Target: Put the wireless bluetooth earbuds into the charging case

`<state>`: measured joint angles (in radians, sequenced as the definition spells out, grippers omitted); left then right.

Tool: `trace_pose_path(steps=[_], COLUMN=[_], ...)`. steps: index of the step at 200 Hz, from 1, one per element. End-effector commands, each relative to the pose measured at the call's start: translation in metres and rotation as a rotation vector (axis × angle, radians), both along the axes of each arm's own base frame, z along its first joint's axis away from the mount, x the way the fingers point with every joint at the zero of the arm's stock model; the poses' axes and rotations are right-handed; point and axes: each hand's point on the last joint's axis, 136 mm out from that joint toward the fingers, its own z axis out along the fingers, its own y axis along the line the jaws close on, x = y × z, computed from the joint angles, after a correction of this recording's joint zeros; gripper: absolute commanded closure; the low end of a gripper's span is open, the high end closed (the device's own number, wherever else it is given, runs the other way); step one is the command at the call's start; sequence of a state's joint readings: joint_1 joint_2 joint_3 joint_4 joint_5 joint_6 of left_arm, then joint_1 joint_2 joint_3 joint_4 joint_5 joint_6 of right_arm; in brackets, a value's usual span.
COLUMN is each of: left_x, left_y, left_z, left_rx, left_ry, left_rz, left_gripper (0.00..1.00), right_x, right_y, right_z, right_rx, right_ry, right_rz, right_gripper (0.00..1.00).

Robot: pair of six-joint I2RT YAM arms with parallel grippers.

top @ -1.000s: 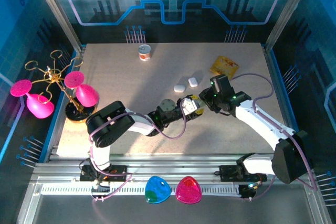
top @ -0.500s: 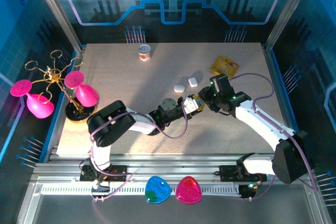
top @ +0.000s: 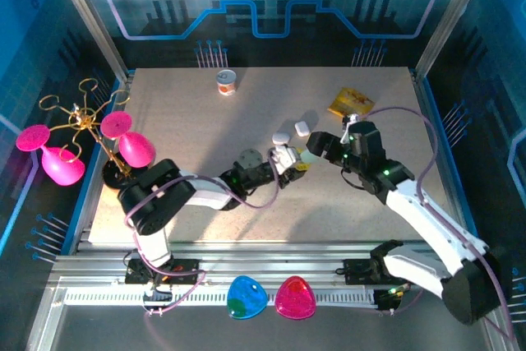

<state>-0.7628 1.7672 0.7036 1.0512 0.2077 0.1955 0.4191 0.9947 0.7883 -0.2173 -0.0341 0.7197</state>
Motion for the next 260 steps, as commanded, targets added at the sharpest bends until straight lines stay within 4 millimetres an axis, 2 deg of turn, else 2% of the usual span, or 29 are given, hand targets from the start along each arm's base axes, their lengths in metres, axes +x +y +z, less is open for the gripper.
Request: trace_pose_path(steps=[1, 43, 64, 81, 87, 93, 148, 185, 215, 242, 260], left_x=[-0.018, -0.030, -0.043, -0.053, -0.057, -0.061, -0.087, -0.091, -0.092, -0.094, -0.094], left_y=[0.020, 0.057, 0.062, 0.062, 0.062, 0.062, 0.065, 0.066, 0.067, 0.067, 0.067], left_z=[0.028, 0.062, 0.078, 0.089, 0.093, 0.096, 0.104, 0.111, 0.112, 0.114, 0.115], left_rx=[-0.136, -0.246, -0.259, -0.268, -0.269, -0.270, -0.240, -0.251, -0.250, -0.251, -0.253], left_ry=[0.108, 0.202, 0.200, 0.197, 0.197, 0.197, 0.244, 0.245, 0.245, 0.242, 0.238], left_rz=[-0.138, -0.276, -0.350, -0.396, -0.419, -0.439, -0.567, -0.585, -0.590, -0.601, -0.601], left_gripper=[0.75, 0.78, 0.78, 0.78, 0.78, 0.78, 0.76, 0.77, 0.77, 0.78, 0.78], right_x=[-0.019, -0.088, -0.102, -0.102, -0.105, -0.104, -0.107, -0.111, -0.111, -0.107, -0.107], right_y=[0.015, 0.042, 0.047, 0.053, 0.055, 0.059, 0.088, 0.103, 0.106, 0.106, 0.106], right_z=[0.035, 0.032, 0.028, 0.031, 0.026, 0.038, 0.057, 0.059, 0.055, 0.052, 0.051], right_rx=[-0.175, -0.305, -0.327, -0.315, -0.306, -0.305, -0.234, -0.207, -0.201, -0.214, -0.216], right_ry=[-0.320, -0.511, -0.519, -0.507, -0.490, -0.517, -0.572, -0.558, -0.520, -0.500, -0.493], right_rz=[0.293, 0.788, 0.903, 0.956, 0.985, 1.000, 1.137, 1.221, 1.243, 1.231, 1.231], right_gripper=[0.23, 0.22, 0.21, 0.24, 0.26, 0.27, 0.36, 0.43, 0.51, 0.47, 0.48])
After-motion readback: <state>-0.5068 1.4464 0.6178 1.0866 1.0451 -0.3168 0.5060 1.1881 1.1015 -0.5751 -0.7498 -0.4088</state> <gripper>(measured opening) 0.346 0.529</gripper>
